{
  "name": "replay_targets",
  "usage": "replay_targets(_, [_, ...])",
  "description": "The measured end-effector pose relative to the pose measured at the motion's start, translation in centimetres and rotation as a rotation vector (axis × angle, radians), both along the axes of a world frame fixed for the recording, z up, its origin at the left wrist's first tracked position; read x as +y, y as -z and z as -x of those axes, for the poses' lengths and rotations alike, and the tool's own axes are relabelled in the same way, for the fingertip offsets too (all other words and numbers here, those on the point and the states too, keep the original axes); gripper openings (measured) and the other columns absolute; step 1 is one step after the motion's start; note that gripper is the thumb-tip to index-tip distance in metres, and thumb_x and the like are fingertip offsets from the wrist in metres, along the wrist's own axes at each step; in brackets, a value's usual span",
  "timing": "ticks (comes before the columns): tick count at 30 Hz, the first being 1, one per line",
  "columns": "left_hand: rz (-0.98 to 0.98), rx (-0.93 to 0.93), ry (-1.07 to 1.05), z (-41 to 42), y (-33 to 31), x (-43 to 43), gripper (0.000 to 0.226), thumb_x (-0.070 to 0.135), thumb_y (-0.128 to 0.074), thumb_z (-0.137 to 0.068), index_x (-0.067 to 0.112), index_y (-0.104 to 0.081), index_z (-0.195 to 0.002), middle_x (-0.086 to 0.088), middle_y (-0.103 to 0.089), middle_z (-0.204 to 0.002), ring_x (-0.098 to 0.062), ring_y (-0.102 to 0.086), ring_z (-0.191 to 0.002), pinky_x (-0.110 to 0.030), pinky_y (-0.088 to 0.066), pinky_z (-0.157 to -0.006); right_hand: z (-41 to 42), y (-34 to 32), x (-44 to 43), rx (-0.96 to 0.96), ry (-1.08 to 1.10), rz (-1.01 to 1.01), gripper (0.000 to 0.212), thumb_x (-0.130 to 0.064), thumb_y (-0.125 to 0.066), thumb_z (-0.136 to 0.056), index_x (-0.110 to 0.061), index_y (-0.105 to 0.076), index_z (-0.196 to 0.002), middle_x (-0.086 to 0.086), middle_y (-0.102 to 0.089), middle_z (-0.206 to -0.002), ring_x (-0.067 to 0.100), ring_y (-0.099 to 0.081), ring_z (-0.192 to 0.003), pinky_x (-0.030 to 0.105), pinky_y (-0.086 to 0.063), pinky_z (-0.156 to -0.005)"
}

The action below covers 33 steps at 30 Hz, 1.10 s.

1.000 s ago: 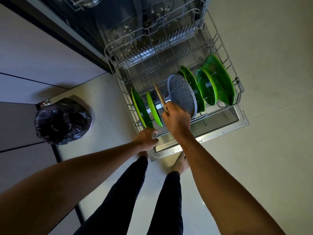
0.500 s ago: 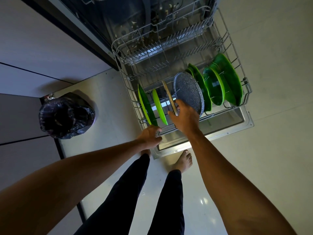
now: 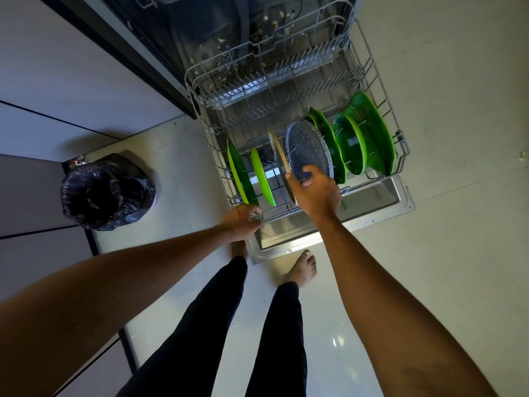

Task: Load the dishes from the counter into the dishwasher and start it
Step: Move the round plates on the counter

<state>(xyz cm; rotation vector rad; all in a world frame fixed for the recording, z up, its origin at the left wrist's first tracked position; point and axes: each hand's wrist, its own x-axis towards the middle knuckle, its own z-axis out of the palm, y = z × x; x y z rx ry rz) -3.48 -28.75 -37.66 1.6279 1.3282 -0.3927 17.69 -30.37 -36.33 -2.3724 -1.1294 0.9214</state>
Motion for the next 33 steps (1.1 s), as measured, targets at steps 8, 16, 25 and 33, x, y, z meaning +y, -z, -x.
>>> replay_targets(8, [-0.041, -0.001, -0.049, 0.8, -3.1, 0.8, 0.027, 0.025, -0.058, -0.097, 0.016, -0.064, -0.122, -0.008, -0.067, -0.113, -0.020, -0.064, -0.099, -0.038, -0.054, -0.090, -1.3, -1.8, -2.1, 0.271, 0.254, 0.107, 0.014, -0.041, -0.068, -0.090, -0.026, -0.070, -0.089, -0.001, -0.074, -0.102, 0.022, -0.066, -0.094, 0.029, -0.046, -0.077])
replay_targets(16, [-0.222, -0.042, -0.223, 5.3, -9.2, 0.8, 0.021, 0.016, -0.059, -0.095, 0.015, -0.070, -0.113, -0.007, -0.071, -0.109, -0.022, -0.065, -0.101, -0.028, -0.047, -0.080, 2.0, -5.8, -3.1, 0.251, -0.135, 0.242, 0.016, -0.033, -0.063, -0.091, -0.022, -0.074, -0.095, 0.002, -0.074, -0.100, 0.027, -0.066, -0.094, 0.033, -0.051, -0.084])
replay_targets(25, [-0.365, -0.074, -0.450, 18.7, -19.8, 0.4, 0.023, 0.013, -0.059, -0.092, 0.016, -0.071, -0.112, -0.005, -0.073, -0.098, -0.021, -0.070, -0.091, -0.033, -0.055, -0.086, 16.4, -15.4, 1.6, 0.182, -0.437, 0.165, 0.014, -0.028, -0.063, -0.087, -0.022, -0.075, -0.091, 0.001, -0.076, -0.099, 0.025, -0.069, -0.099, 0.029, -0.052, -0.081])
replay_targets(33, [-0.635, -0.122, -0.790, 42.8, -30.8, -3.2, 0.018, 0.013, -0.062, -0.091, 0.025, -0.072, -0.099, 0.006, -0.072, -0.089, 0.013, -0.062, -0.070, -0.006, -0.044, -0.070, 43.0, -26.0, 6.7, 0.212, -0.758, -0.041, 0.012, -0.032, -0.066, -0.088, -0.026, -0.074, -0.095, 0.001, -0.075, -0.098, 0.027, -0.067, -0.098, 0.033, -0.051, -0.082])
